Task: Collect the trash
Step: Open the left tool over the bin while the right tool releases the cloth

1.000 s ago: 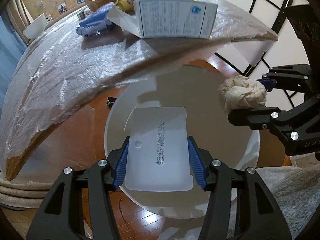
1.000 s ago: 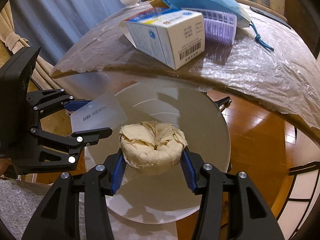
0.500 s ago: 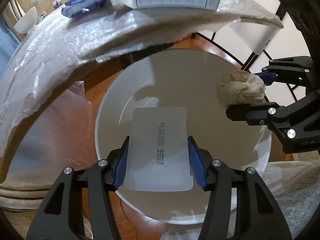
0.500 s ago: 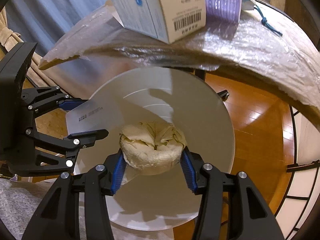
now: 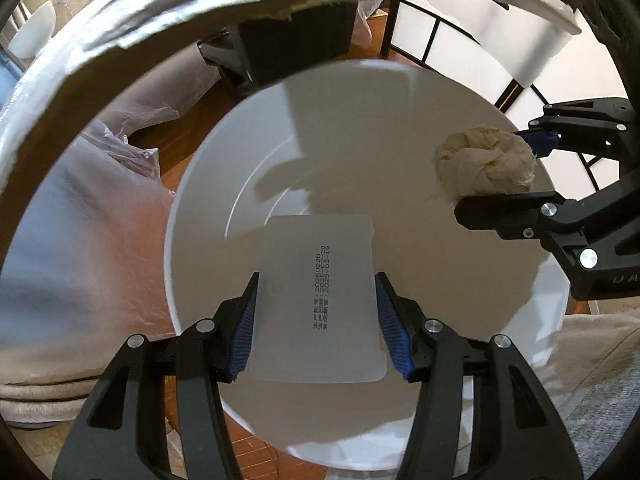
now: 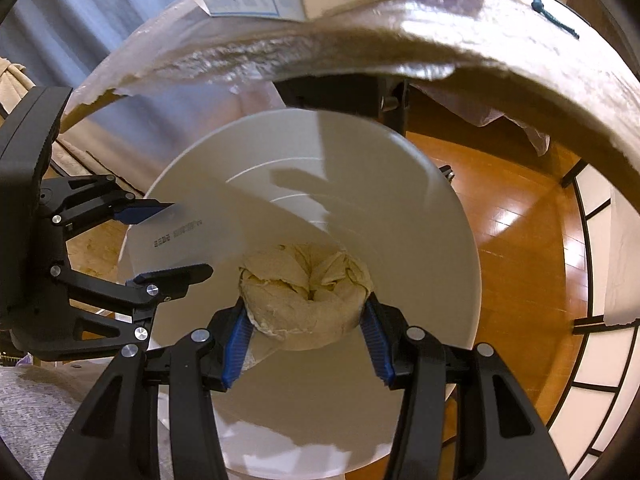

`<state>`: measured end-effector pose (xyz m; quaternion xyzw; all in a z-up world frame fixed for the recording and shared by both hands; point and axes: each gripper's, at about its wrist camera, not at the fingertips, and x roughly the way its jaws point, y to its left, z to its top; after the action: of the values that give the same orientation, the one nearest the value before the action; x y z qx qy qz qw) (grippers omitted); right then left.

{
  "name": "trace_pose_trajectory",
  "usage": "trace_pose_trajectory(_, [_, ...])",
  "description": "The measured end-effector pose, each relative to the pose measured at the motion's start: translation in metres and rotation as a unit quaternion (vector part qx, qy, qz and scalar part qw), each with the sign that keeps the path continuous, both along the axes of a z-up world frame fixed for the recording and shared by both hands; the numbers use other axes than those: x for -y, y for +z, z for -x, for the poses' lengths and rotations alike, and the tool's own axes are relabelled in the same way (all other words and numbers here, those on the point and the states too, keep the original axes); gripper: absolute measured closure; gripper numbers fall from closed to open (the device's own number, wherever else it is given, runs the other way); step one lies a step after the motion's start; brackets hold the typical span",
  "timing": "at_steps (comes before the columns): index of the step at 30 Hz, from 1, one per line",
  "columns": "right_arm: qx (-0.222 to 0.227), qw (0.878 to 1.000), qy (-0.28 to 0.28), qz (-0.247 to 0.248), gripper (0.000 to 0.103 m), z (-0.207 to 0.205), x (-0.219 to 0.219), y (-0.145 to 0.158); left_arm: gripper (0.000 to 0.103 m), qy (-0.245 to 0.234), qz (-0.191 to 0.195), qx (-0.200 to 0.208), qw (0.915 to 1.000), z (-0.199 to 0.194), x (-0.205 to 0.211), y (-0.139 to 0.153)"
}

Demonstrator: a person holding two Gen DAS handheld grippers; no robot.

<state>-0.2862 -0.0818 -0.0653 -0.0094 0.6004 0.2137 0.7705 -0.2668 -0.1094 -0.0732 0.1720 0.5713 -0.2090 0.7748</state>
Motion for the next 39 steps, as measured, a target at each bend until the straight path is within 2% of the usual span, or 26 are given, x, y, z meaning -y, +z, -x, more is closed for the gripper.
trace_pose_trajectory(24, [-0.019,1.0,-0.01,0.023,0.053,-0.004,0.004,-0.023,0.046,0.005,0.001,-0.016,0.9999,-0.015,0.002,-0.031])
trace_pose_trajectory(25, [-0.016,0.999,-0.014,0.025,0.051,-0.005,0.005,-0.023,0.041,0.004,0.003,-0.017,0.9998,-0.015,0.002,-0.031])
trace_pose_trajectory(26, [-0.016,0.999,-0.021,0.024,0.038,-0.005,0.007,-0.023,0.026,0.006,0.003,-0.015,0.9999,-0.016,0.003,-0.031])
trace_pose_trajectory(27, [-0.013,0.999,-0.027,0.022,0.031,-0.004,0.009,-0.022,0.018,0.008,0.002,-0.006,0.9999,-0.016,0.002,-0.029])
trace_pose_trajectory(28, [-0.009,0.999,-0.033,0.019,0.022,-0.003,0.011,-0.02,0.017,0.01,0.005,0.002,0.9999,-0.015,0.001,-0.026])
trace_pose_trajectory(31, [0.007,0.999,-0.049,0.011,0.019,0.001,0.02,-0.007,0.017,0.019,0.012,0.007,0.9997,-0.013,-0.005,-0.018])
trace_pose_trajectory(34, [0.037,0.997,-0.062,0.005,0.018,0.01,0.03,0.017,0.017,0.034,0.028,0.037,0.9984,-0.005,-0.017,0.003])
trace_pose_trajectory(39, [0.119,0.991,-0.068,-0.009,0.011,0.023,0.039,0.075,0.017,0.055,0.079,0.098,0.9905,0.009,-0.044,0.063])
